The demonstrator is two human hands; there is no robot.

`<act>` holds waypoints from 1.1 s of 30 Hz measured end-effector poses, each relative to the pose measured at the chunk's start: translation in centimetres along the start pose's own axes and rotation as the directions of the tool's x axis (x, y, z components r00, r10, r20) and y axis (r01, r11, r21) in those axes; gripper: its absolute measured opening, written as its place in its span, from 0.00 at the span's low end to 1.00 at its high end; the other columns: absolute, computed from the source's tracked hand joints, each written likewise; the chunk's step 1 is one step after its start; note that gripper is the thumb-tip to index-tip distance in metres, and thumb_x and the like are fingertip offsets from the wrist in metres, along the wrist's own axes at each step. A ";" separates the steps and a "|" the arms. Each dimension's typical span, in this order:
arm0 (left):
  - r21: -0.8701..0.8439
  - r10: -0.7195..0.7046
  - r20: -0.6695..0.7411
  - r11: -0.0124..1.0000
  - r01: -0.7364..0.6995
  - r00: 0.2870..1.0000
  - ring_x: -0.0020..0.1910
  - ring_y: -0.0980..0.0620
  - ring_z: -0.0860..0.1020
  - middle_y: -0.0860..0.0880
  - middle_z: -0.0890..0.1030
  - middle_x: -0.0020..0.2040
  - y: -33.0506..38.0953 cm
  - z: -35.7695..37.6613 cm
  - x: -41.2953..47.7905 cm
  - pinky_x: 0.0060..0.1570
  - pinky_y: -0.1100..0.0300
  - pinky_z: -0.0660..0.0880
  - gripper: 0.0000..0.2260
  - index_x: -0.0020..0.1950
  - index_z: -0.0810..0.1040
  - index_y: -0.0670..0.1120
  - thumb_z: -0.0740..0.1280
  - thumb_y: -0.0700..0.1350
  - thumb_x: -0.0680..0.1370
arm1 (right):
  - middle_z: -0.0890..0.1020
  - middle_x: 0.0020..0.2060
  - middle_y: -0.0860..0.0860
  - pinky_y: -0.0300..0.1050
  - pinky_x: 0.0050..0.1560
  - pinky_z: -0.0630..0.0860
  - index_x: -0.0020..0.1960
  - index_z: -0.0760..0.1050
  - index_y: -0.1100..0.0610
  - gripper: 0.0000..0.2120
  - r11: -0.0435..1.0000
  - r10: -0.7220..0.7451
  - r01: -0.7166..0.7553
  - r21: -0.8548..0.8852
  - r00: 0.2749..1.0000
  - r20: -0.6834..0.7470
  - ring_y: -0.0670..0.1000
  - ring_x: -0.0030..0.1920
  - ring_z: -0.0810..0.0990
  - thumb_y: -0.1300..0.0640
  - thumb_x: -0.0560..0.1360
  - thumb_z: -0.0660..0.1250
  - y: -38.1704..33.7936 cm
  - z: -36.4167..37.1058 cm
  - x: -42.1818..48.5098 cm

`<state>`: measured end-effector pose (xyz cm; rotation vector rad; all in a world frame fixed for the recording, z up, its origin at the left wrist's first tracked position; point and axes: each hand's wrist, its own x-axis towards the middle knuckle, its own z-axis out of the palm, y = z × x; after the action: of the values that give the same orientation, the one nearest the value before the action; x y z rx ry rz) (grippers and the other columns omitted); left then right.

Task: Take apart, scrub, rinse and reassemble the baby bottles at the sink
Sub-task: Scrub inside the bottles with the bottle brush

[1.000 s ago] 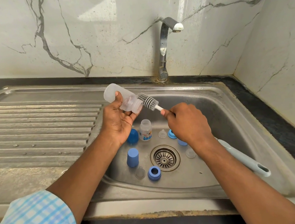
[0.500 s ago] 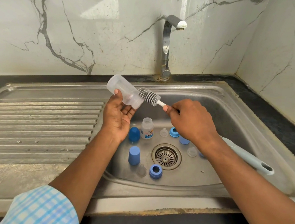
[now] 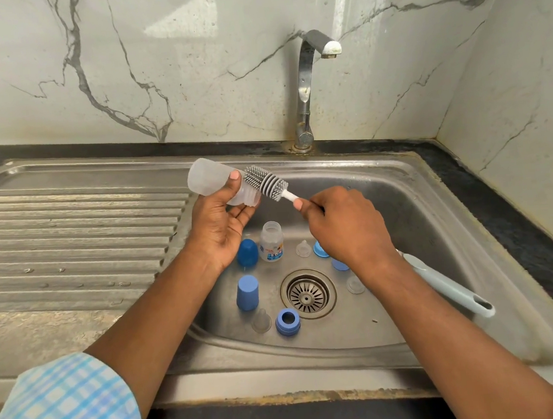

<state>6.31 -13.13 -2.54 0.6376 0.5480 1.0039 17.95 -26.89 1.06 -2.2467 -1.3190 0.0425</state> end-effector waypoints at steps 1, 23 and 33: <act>0.000 -0.001 0.005 1.000 0.001 1.000 0.53 0.47 0.83 0.43 0.83 0.55 0.0 0.0 0.0 0.50 0.53 0.82 0.10 0.58 0.76 0.42 0.69 0.39 0.77 | 0.71 0.26 0.48 0.42 0.28 0.59 0.30 0.66 0.51 0.23 1.000 0.003 -0.003 0.004 1.000 0.000 0.47 0.26 0.67 0.42 0.82 0.59 0.1 0.0 0.1; 0.012 -0.008 0.014 1.000 0.007 1.000 0.62 0.43 0.79 0.43 0.82 0.55 -0.2 0.0 -0.2 0.56 0.51 0.80 0.09 0.58 0.75 0.42 0.67 0.38 0.78 | 0.71 0.26 0.49 0.41 0.28 0.59 0.32 0.69 0.52 0.22 1.000 0.029 -0.029 -0.005 1.000 -0.001 0.48 0.26 0.68 0.42 0.82 0.60 0.3 0.4 0.2; 0.009 0.025 0.009 1.000 -0.025 1.000 0.62 0.43 0.79 0.42 0.81 0.57 -0.3 0.3 -0.5 0.54 0.51 0.80 0.09 0.58 0.75 0.43 0.66 0.37 0.79 | 0.73 0.26 0.49 0.42 0.28 0.61 0.32 0.69 0.52 0.22 1.000 0.017 -0.017 -0.012 1.000 0.015 0.49 0.27 0.71 0.42 0.81 0.60 1.1 0.2 0.4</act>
<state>6.46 -13.72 -2.47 0.6583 0.5384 1.0221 19.00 -26.90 0.49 -2.2724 -1.3108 0.0573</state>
